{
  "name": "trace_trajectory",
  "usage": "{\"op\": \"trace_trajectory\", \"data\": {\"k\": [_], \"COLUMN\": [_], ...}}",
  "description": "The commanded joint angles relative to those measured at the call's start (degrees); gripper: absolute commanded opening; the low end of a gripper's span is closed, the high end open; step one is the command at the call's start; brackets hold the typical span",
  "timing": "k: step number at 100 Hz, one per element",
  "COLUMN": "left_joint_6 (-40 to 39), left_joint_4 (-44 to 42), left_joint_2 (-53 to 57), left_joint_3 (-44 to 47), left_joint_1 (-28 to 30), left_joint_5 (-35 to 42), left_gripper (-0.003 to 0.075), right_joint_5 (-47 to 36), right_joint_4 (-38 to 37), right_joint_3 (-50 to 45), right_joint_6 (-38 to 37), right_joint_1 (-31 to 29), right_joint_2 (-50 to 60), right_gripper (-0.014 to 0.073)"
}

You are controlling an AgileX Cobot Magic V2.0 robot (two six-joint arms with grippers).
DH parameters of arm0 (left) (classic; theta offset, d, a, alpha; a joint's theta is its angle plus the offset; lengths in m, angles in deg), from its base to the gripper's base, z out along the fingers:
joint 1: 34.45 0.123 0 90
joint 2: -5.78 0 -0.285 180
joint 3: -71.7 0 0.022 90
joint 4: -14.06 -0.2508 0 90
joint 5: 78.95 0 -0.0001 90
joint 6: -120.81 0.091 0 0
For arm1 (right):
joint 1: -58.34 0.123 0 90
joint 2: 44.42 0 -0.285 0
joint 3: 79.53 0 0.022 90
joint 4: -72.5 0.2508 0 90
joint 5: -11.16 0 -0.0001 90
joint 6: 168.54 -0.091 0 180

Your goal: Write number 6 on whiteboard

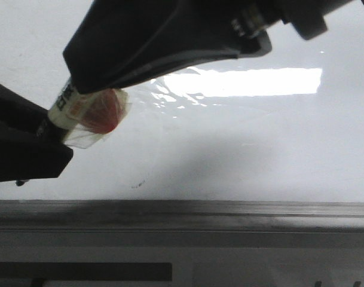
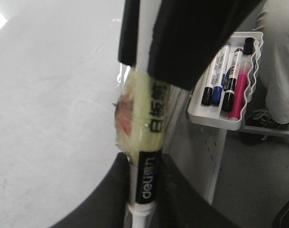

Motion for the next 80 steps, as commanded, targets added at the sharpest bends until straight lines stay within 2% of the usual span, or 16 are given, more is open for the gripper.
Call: {"op": "trace_trajectory", "data": {"k": [1,5,10,20,25,29,38,51,62,80], "left_joint_6": [-0.43,-0.43,-0.43,-0.43,-0.43,-0.43,-0.43,-0.43,-2.31,-8.75], "left_joint_4": [0.90,1.02,1.26,3.29,4.44,4.78,6.48,7.13,7.26,7.53], "left_joint_2": [0.53,0.53,0.53,0.53,0.68,0.93,2.83,8.13,13.98,21.49], "left_joint_3": [-1.88,-1.88,-1.88,-1.88,-1.88,-1.88,-1.88,-1.88,-1.88,-1.88], "left_joint_1": [-0.48,-0.48,-0.48,-0.48,-0.48,-0.48,-0.34,2.06,7.28,18.76], "left_joint_5": [4.17,4.28,4.28,4.64,4.64,4.64,4.52,1.85,-0.63,-0.66], "left_gripper": [0.0006,0.0044,0.0132,0.0399,0.0503,0.0557,0.0559,0.0494,0.0448,0.0442], "right_joint_5": [-4.55,-4.55,-4.65,-4.54,-4.54,-4.54,-4.54,-4.29,-2.00,1.89], "right_joint_4": [0.44,0.44,0.44,1.80,2.81,2.81,3.35,5.68,4.47,2.40], "right_joint_3": [2.01,2.01,2.01,2.01,2.01,2.01,2.11,2.73,3.67,6.81], "right_joint_6": [0.00,0.00,0.00,0.00,0.00,0.00,0.00,-0.77,-0.77,-0.77], "right_joint_1": [0.15,0.15,0.15,0.15,0.01,-0.24,-1.70,-5.03,-7.60,-10.61], "right_joint_2": [0.51,0.51,0.51,0.51,0.51,0.51,0.76,1.58,2.74,4.04], "right_gripper": [-0.0062,-0.0062,-0.0062,-0.0062,-0.0062,-0.0062,-0.0062,-0.0062,-0.0062,-0.0062]}}
